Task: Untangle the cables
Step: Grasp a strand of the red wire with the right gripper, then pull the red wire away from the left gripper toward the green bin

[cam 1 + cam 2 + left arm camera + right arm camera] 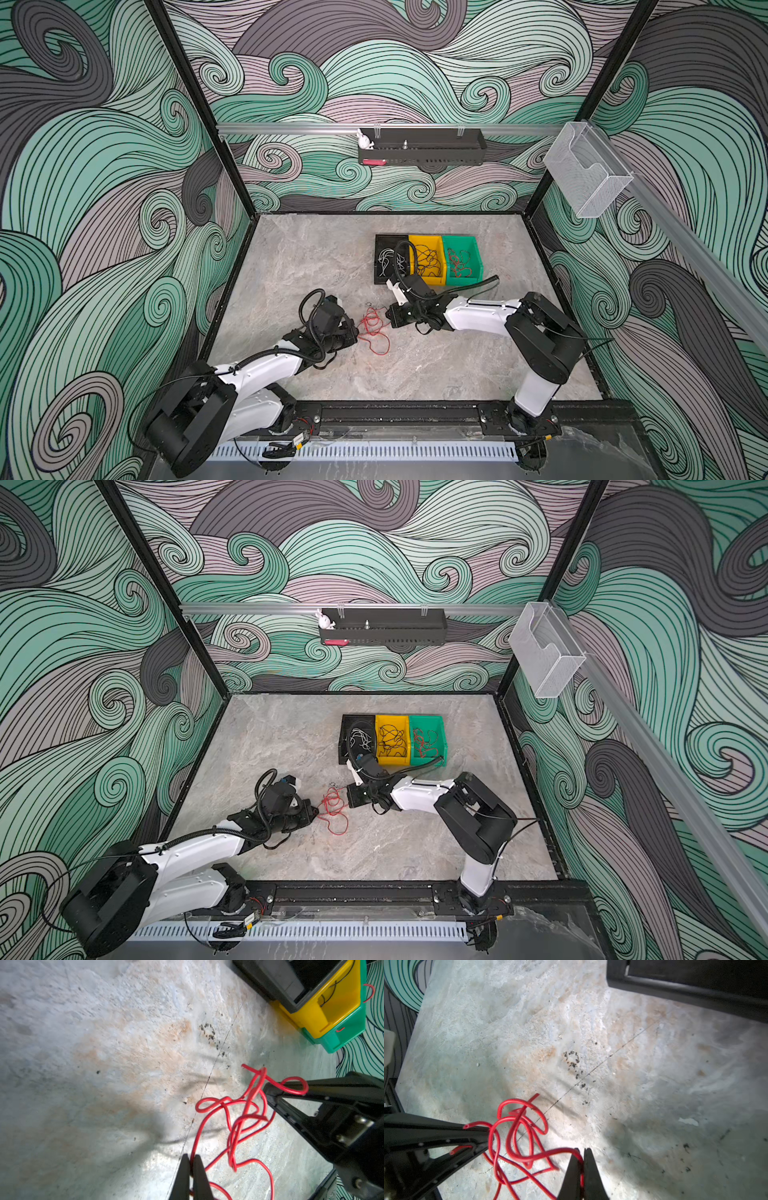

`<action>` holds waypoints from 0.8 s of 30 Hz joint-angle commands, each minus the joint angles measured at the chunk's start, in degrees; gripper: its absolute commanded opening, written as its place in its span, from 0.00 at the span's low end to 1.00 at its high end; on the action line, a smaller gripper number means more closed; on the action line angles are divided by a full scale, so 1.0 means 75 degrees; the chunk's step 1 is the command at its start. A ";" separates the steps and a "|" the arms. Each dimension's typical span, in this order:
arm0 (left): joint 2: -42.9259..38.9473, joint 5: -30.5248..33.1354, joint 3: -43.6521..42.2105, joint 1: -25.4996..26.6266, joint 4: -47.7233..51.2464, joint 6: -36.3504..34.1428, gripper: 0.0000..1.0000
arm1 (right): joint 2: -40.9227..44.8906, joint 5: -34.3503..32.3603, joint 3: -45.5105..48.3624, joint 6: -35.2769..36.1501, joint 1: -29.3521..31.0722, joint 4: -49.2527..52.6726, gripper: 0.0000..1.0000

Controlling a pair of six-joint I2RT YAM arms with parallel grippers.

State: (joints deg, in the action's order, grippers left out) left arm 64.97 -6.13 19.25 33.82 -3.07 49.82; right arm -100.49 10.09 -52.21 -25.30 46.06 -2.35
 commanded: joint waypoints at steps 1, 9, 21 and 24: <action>-0.0142 0.0423 -0.0140 -0.0092 0.0502 0.0067 0.00 | 0.0302 -0.0910 0.0176 0.0280 -0.0228 0.0683 0.06; -0.0349 0.0560 -0.0227 -0.0238 0.0727 0.0122 0.00 | 0.0610 -0.1512 0.0453 0.0329 -0.0734 0.1198 0.06; -0.0614 0.0797 -0.0279 -0.0469 0.1147 0.0136 0.00 | 0.0892 -0.1594 0.0688 0.0419 -0.1076 0.1413 0.06; -0.0819 0.1041 -0.0348 -0.0559 0.1320 0.0198 0.00 | 0.1075 -0.1567 0.0772 0.0385 -0.1236 0.1476 0.06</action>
State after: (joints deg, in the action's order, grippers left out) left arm 60.29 -1.45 16.99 30.41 3.42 50.63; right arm -94.87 -0.05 -47.35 -22.72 37.95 6.85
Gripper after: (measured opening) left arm 0.049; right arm 0.057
